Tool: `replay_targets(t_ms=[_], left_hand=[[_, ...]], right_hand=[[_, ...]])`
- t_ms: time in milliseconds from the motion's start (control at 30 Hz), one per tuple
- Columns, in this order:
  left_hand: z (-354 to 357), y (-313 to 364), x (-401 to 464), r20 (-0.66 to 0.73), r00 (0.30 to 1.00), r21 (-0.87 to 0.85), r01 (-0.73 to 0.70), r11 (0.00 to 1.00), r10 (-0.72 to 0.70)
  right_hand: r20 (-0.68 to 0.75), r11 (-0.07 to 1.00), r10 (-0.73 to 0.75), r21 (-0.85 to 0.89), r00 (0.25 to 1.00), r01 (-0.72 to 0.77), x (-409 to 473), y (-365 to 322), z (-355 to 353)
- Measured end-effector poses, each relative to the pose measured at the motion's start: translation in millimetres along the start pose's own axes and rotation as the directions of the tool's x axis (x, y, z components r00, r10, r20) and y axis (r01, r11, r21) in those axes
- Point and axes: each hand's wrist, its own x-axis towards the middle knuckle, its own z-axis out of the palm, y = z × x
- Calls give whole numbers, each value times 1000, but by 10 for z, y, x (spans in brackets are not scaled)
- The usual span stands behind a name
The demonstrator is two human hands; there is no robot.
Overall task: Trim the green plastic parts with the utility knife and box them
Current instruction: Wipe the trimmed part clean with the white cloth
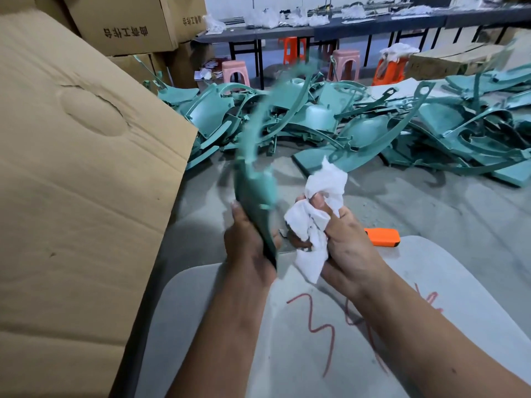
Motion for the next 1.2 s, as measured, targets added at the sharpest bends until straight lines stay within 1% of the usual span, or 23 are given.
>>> replay_targets(t_ms=[33, 67, 100, 167, 233, 267, 333, 400, 433, 467, 533, 567, 600, 633, 700, 833, 900, 967, 1000, 1067, 1100, 1133, 1200], left_hand=[[21, 0, -10, -8, 999, -53, 44, 998, -44], [51, -26, 6, -48, 999, -20, -5, 1000, 4], [83, -51, 4, -124, 986, 51, -103, 993, 109], [119, -78, -42, -216, 921, 117, -304, 946, 323], [124, -81, -55, -212, 875, 146, -413, 899, 436], [108, -82, -43, -192, 866, 169, -434, 885, 462], [56, -43, -11, -102, 893, 201, -412, 889, 437], [-2, 22, 6, 47, 917, 185, -397, 899, 396], [-43, 52, 18, 116, 885, 212, -465, 859, 451], [-89, 83, 36, 193, 817, 280, -577, 767, 544], [-163, 125, 108, 372, 638, 393, -766, 508, 674], [-182, 136, 127, 442, 586, 405, -806, 432, 679], [-191, 127, 142, 476, 575, 397, -816, 421, 665], [-182, 111, 145, 466, 603, 385, -797, 466, 647], [-134, 88, 129, 392, 698, 329, -714, 617, 599], [-70, 65, 114, 359, 801, 160, -559, 814, 479], [-93, 83, 144, 317, 792, 174, -590, 788, 523], [-135, 98, 155, 288, 716, 242, -697, 675, 636], [-148, 106, 153, 276, 681, 260, -733, 629, 679], [-165, 115, 160, 273, 658, 260, -753, 604, 702], [-156, 118, 150, 285, 671, 246, -741, 624, 684], [-145, 119, 137, 307, 693, 226, -719, 658, 652], [-118, 106, 133, 351, 733, 187, -665, 723, 583]], right_hand=[[-23, 1000, 3, -18, 1000, -4, -12, 13, 13], [-98, 996, -28, -89, 995, 19, -25, 36, 7], [-176, 980, -84, -195, 981, 49, -39, 45, 18], [-153, 892, -208, -434, 966, 123, -53, 57, 33], [-96, 795, -270, -584, 958, 165, -30, 79, 19], [-127, 774, -276, -618, 953, 142, -15, 81, 2], [-228, 789, -267, -610, 937, 76, 19, 43, -49], [-281, 818, -265, -572, 923, 61, 61, -52, -133], [-271, 809, -265, -584, 925, 60, 81, -114, -178], [-237, 779, -263, -624, 935, 61, 97, -178, -224], [-135, 687, -242, -723, 961, 72, 110, -260, -301], [-100, 651, -214, -757, 972, 66, 104, -272, -319], [-90, 639, -187, -768, 978, 52, 99, -276, -332], [-91, 643, -173, -764, 981, 43, 97, -270, -334], [-102, 698, -181, -714, 978, 55, 86, -264, -299], [-294, 918, -236, -379, 926, 114, 109, -287, -204], [-282, 927, -210, -362, 936, 99, 106, -273, -233], [-199, 885, -114, -465, 973, 9, 82, -258, -281], [-110, 837, -67, -547, 992, -4, 56, -250, -284], [25, 728, -67, -682, 997, 66, 51, -228, -263], [41, 729, -107, -677, 993, 107, 50, -216, -244], [17, 767, -152, -629, 988, 129, 46, -215, -197], [-132, 921, -143, -380, 981, 83, 55, -233, -149]])
